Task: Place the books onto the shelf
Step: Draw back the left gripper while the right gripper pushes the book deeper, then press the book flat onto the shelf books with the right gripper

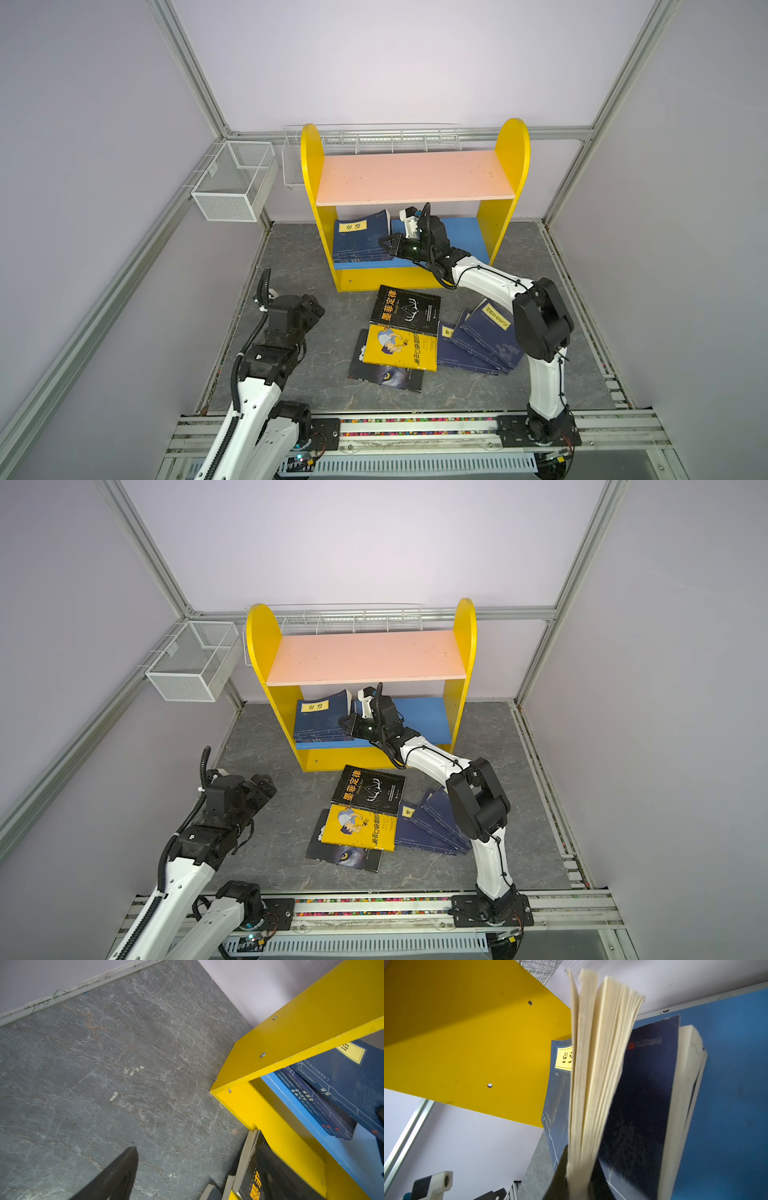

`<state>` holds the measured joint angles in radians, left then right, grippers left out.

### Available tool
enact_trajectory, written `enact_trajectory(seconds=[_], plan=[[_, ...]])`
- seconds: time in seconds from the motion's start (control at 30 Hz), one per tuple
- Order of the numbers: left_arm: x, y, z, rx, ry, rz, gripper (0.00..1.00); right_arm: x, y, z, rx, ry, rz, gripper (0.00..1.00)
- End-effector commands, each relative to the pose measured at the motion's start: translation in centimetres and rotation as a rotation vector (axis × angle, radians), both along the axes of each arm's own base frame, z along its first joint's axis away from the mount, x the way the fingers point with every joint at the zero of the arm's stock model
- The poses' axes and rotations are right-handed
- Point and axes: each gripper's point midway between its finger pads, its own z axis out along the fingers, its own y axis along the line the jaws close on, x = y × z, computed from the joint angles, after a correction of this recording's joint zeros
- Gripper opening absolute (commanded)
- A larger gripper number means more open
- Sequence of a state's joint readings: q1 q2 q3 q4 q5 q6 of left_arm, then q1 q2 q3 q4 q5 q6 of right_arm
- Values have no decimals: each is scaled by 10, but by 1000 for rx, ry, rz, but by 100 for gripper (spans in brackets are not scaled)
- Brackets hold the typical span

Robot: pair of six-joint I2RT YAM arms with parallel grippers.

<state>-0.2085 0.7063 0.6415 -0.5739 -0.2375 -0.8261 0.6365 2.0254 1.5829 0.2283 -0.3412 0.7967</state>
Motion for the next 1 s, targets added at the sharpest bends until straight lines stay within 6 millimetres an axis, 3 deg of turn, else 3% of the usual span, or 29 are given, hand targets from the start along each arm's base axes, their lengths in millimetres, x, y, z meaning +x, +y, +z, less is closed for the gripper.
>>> enact_trajectory(seconds=[0.0, 0.77, 0.97], plan=[[1, 0, 2, -4, -7, -1, 89, -3, -1, 29, 123, -19, 32, 11], [2, -3, -3, -18, 1, -11, 89, -3, 2, 14, 60, 13, 63, 10], [1, -2, -4, -18, 5, -7, 89, -1, 6, 10, -5, 12, 52, 19]])
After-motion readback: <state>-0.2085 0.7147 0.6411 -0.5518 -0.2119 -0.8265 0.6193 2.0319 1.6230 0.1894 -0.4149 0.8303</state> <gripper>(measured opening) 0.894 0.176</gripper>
